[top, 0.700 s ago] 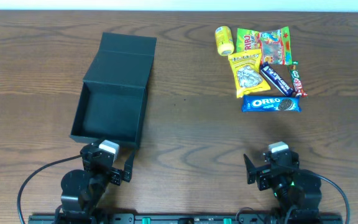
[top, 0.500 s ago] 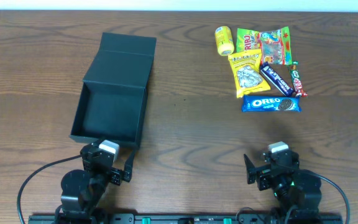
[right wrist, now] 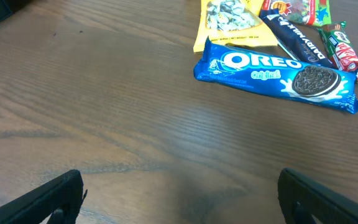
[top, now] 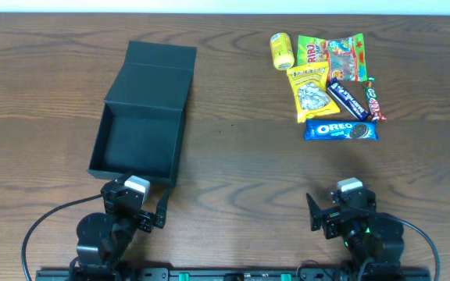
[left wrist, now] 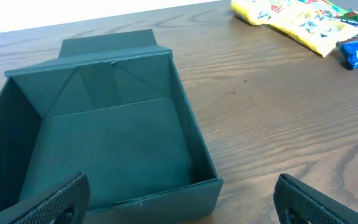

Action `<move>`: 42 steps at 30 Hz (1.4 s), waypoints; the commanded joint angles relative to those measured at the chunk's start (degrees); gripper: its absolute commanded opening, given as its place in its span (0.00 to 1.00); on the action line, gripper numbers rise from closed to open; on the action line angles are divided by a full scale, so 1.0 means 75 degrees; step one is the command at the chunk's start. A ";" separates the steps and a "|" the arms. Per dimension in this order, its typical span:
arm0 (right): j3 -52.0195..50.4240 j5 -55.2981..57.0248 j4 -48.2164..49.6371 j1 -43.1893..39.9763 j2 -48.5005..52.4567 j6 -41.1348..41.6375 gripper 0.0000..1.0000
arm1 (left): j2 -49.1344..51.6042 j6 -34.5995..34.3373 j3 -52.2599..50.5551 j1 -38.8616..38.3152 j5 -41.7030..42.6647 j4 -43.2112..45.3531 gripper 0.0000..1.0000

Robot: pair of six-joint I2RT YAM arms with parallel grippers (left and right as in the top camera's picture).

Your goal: Pack container

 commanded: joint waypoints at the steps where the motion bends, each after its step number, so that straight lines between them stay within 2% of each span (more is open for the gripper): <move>1: -0.0032 0.0079 0.0012 -0.0015 -0.0070 -0.0026 0.99 | -0.0050 0.0125 -0.0163 -0.0026 -0.0052 0.0006 0.96; 18: -0.0032 0.0079 0.0012 -0.0015 -0.0070 -0.0026 0.99 | -0.0050 0.0102 -0.0163 -0.0026 0.0032 0.0117 0.95; 22: -0.0032 0.0079 0.0015 -0.0015 -0.0070 -0.0026 0.99 | -0.0050 0.0061 -0.0163 -0.0026 0.0950 0.0895 0.95; 27: -0.0032 0.0079 0.0012 -0.0015 -0.0070 -0.0026 0.99 | 0.0207 -0.0758 0.0201 -0.0026 0.0842 0.1789 0.95; 32: -0.0032 0.0079 0.0015 -0.0015 -0.0070 -0.0026 0.99 | 0.1673 -0.0627 0.1099 -0.0026 0.0600 0.1772 0.95; 36: -0.0032 0.0079 0.0015 -0.0015 -0.0070 -0.0026 0.99 | 0.3756 -0.0099 0.2084 -0.0026 0.0557 0.1693 0.95; 42: -0.0032 0.0079 0.0015 -0.0015 -0.0070 -0.0026 0.99 | 0.7108 -0.0169 0.3617 -0.0032 0.0402 0.0982 0.95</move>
